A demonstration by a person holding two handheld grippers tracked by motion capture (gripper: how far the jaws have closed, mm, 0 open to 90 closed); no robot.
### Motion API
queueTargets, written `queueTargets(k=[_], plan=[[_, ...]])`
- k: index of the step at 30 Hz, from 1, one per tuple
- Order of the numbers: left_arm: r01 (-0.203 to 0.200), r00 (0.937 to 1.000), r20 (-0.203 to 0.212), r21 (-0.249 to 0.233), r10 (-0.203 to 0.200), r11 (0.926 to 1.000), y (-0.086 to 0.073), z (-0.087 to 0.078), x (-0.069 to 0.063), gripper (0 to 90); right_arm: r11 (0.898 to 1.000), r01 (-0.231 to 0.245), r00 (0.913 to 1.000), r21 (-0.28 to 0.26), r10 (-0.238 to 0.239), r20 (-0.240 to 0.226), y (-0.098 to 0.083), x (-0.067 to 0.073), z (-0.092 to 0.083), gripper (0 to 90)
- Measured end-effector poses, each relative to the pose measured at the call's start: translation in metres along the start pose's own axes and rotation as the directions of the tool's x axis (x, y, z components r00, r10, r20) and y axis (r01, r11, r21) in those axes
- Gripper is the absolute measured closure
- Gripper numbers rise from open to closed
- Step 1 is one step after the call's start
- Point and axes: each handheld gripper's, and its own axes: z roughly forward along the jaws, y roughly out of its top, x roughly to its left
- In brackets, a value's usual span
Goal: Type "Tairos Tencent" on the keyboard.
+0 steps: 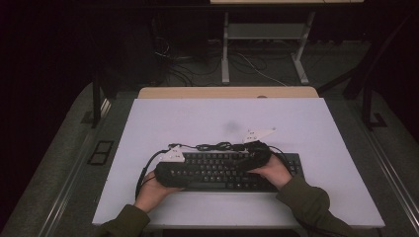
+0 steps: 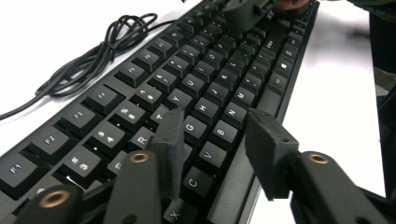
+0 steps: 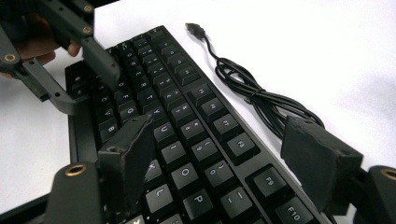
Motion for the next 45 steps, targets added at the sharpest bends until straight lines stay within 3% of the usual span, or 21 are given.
queueTargets(k=[12,23,30,45], plan=[[0.013,0.9993,-0.035,-0.038,-0.014,0.9992,0.003,0.002,0.005,39.5,1.000,-0.012,0.9999,0.005,0.012,-0.010,-0.004,0.000,-0.004,27.9],[0.018,0.9983,-0.055,-0.060,-0.021,0.9980,0.008,0.005,0.011,38.5,1.000,-0.023,0.9995,0.011,0.023,-0.022,-0.009,0.003,-0.008,28.0],[0.019,0.9977,-0.064,-0.067,-0.023,0.9975,0.009,0.007,0.012,34.0,1.000,-0.019,0.9993,0.005,0.019,-0.033,-0.013,0.003,-0.018,39.5],[0.023,0.9967,-0.075,-0.077,-0.029,0.9968,0.011,0.010,0.014,28.2,0.999,0.030,0.9972,0.039,-0.028,-0.069,-0.023,0.012,-0.041,80.1]])
